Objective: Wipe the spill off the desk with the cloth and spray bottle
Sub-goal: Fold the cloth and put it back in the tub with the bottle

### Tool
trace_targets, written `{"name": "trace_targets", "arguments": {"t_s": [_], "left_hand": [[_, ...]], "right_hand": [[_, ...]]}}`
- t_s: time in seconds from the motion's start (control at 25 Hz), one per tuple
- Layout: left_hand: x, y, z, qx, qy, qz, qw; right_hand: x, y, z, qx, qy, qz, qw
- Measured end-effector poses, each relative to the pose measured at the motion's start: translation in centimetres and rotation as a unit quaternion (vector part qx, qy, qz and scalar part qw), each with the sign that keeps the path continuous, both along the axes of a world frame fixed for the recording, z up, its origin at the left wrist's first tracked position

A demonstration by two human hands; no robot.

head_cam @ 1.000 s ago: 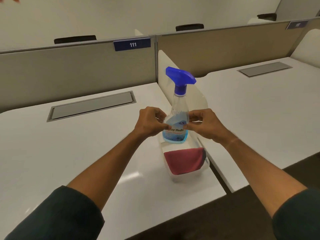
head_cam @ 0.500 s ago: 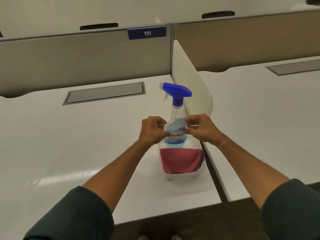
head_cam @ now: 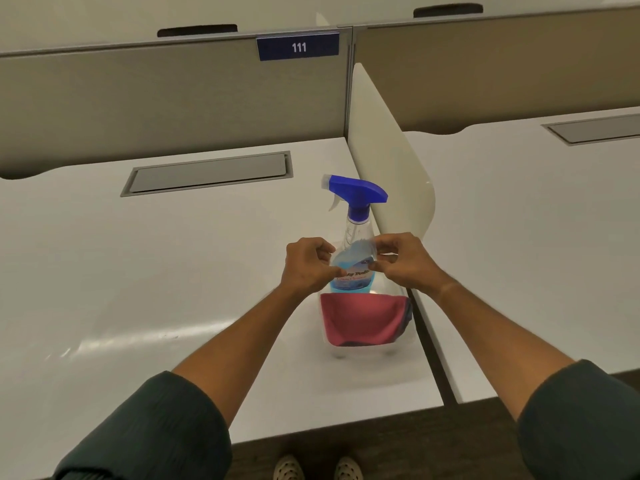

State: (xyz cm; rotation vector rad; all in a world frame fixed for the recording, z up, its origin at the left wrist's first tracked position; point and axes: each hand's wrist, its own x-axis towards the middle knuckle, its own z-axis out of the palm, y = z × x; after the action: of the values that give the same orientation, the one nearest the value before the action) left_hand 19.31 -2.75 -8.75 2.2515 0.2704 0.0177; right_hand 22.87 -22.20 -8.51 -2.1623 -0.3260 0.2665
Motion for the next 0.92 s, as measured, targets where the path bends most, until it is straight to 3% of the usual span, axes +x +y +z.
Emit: {"name": "trace_targets", "arguments": {"t_s": [0.36,0.52,0.64,0.8,0.92], "left_hand": [[-0.2,-0.1,-0.7,0.009,0.0,0.006,1.0],[-1.1,0.0,-0.7,0.041,-0.021,-0.031,0.998],[-2.4,0.2,-0.4,0.096,-0.066,-0.076,0.99],[-3.8,0.5,0.4,0.216,-0.023,-0.126,0.968],[-5.0,0.9,0.9,0.277,-0.042,-0.146,0.949]], "right_hand": [[-0.8,0.5,-0.5,-0.009,-0.011,-0.025,1.0],[-2.1,0.5,-0.8,-0.006,-0.059,-0.026,0.998],[-3.2,0.7,-1.2,-0.033,-0.125,-0.037,0.991],[-4.5,1.2,-1.7,-0.107,-0.188,-0.058,0.975],[-5.6,1.6,-1.9,-0.161,-0.239,-0.07,0.955]]}}
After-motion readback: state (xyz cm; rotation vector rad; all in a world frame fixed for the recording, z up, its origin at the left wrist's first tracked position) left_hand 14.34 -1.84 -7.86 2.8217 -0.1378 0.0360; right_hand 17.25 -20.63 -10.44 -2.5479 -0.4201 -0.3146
